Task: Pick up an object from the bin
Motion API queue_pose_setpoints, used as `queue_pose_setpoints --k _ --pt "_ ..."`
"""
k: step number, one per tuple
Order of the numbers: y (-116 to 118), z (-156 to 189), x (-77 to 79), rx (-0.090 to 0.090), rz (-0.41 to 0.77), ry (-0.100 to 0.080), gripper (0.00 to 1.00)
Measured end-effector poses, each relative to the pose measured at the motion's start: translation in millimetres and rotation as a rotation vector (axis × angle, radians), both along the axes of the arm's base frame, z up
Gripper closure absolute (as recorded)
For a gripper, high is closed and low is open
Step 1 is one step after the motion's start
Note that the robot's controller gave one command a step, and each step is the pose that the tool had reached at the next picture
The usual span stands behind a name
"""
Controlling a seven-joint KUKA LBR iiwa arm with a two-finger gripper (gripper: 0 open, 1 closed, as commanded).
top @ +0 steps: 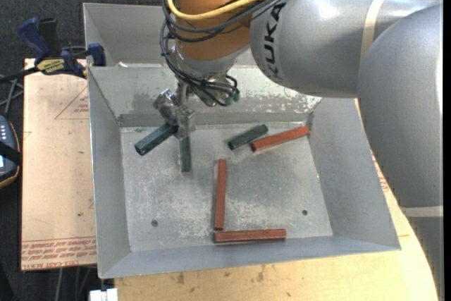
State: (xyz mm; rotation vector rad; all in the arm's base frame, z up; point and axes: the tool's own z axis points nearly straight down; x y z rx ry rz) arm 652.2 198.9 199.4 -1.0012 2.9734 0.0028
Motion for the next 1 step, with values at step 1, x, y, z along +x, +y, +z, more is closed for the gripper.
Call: queue_pose_setpoints --k 1 --pt "-9.1 25.4 -9.1 -0.002 0.192 0.008 1.0"
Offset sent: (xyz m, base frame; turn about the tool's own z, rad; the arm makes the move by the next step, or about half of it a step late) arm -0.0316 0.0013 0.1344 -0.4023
